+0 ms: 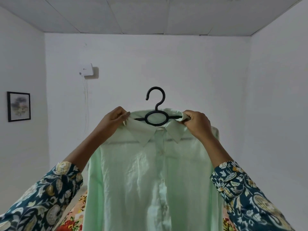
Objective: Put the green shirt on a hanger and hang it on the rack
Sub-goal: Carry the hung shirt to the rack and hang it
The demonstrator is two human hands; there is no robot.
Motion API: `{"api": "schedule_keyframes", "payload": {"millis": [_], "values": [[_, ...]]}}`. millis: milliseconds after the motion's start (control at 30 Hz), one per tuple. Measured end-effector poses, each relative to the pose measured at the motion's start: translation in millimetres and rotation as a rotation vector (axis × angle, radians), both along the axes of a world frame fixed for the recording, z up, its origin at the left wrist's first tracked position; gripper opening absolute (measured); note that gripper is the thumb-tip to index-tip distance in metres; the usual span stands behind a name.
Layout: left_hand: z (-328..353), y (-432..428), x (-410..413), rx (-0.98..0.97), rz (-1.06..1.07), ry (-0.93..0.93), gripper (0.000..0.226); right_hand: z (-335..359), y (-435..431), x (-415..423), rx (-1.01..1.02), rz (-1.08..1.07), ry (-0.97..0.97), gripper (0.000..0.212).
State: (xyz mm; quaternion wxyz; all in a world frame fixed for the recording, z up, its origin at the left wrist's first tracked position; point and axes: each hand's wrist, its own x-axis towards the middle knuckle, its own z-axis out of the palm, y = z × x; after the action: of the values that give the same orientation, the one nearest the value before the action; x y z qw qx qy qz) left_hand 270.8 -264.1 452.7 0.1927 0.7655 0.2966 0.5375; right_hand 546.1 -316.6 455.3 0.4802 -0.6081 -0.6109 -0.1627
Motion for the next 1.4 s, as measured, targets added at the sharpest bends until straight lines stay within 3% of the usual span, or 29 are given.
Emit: {"api": "schedule_keyframes", "payload": {"millis": [100, 267, 467, 567, 633, 833, 1167, 1400], "values": [[-6, 2, -8, -0.062, -0.043, 0.074, 0.01, -2, 1, 3, -0.01, -0.011, 0.002, 0.036], [-7, 6, -4, -0.038, 0.178, 0.172, 0.023, -7, 5, 4, -0.024, 0.054, 0.038, 0.008], [-1, 4, -18, -0.035, 0.272, 0.128, 0.02, -2, -8, 35, -0.265, 0.43, 0.244, 0.014], [-5, 5, -24, 0.005, 0.291, 0.226, 0.007, -9, -9, 37, -0.148, 0.345, 0.287, 0.017], [-6, 5, -30, 0.053, 0.342, 0.274, 0.013, -13, -13, 35, -0.111, 0.312, 0.323, 0.017], [-14, -7, -29, 0.096, 0.391, 0.225, 0.011, -20, -39, 33, -0.041, 0.188, 0.3, 0.014], [-11, -70, -28, 0.185, 0.098, 0.229, 0.016, -39, -178, 8, 0.063, -0.022, 0.484, 0.019], [6, -186, 60, 0.265, -0.279, 0.245, 0.009, -43, -397, 10, 0.191, -0.369, 0.579, 0.016]]}}
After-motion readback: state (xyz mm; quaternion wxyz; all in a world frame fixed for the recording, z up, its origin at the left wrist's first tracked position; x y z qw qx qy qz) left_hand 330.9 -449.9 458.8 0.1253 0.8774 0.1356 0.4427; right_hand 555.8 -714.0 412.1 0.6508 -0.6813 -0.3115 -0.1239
